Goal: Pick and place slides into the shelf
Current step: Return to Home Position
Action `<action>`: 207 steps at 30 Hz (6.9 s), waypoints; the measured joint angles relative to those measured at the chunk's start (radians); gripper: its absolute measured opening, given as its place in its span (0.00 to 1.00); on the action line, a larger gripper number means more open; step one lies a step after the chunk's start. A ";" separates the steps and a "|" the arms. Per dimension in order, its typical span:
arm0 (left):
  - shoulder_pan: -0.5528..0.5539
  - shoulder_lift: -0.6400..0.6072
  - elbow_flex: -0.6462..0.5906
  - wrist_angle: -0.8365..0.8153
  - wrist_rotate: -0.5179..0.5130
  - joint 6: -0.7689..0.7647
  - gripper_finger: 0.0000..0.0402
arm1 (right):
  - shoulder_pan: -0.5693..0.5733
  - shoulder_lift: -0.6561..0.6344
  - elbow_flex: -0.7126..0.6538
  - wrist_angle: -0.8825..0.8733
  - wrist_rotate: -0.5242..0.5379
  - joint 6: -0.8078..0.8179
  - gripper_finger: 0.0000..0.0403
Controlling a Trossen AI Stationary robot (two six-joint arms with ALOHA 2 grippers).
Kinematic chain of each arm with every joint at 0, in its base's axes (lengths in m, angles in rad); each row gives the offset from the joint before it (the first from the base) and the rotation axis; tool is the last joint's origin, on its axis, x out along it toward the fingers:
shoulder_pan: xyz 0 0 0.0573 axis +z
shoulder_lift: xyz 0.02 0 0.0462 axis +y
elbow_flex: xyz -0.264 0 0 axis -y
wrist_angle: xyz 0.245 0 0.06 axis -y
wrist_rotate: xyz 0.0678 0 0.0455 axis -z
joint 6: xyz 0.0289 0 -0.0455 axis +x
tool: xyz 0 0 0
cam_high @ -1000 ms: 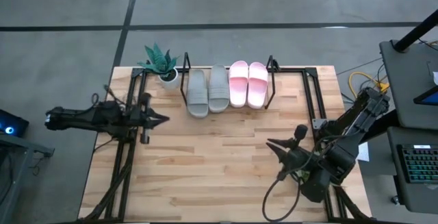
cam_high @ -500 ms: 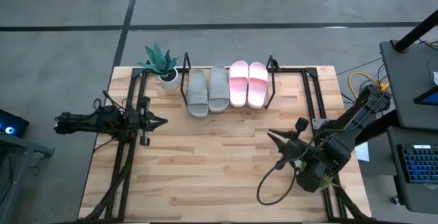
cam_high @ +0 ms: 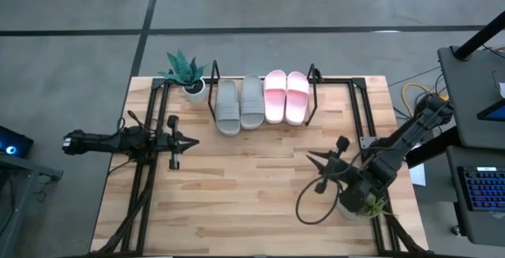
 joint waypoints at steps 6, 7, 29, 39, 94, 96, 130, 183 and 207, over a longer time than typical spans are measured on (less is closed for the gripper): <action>0.000 0.000 0.000 0.001 -0.021 0.007 0.00 | -0.093 -0.042 -0.221 0.415 -0.240 -0.189 0.10; 0.000 0.000 0.000 0.002 -0.025 0.008 0.00 | -0.123 -0.048 -0.266 0.545 -0.322 -0.272 0.09; 0.000 0.011 -0.003 -0.001 -0.046 0.026 0.00 | -0.886 -0.291 -0.693 1.342 -1.225 -0.738 0.02; 0.000 0.010 -0.003 -0.001 -0.068 0.021 0.00 | -0.756 -0.755 -0.808 0.991 -1.124 -0.731 0.02; 0.000 0.068 -0.004 -0.002 -0.042 -0.157 0.00 | -0.724 -1.203 -0.919 0.623 -1.187 -0.630 0.02; 0.000 0.069 -0.004 -0.002 -0.042 -0.157 0.00 | -0.724 -1.203 -0.919 0.623 -1.187 -0.617 0.02; 0.000 0.069 -0.004 -0.001 -0.041 -0.157 0.00 | -0.724 -1.203 -0.919 0.622 -1.187 -0.616 0.02; 0.000 0.069 -0.004 -0.001 -0.041 -0.156 0.00 | -0.725 -1.203 -0.919 0.622 -1.187 -0.615 0.02; 0.000 0.069 -0.004 -0.001 -0.041 -0.157 0.00 | -0.725 -1.203 -0.919 0.622 -1.187 -0.616 0.02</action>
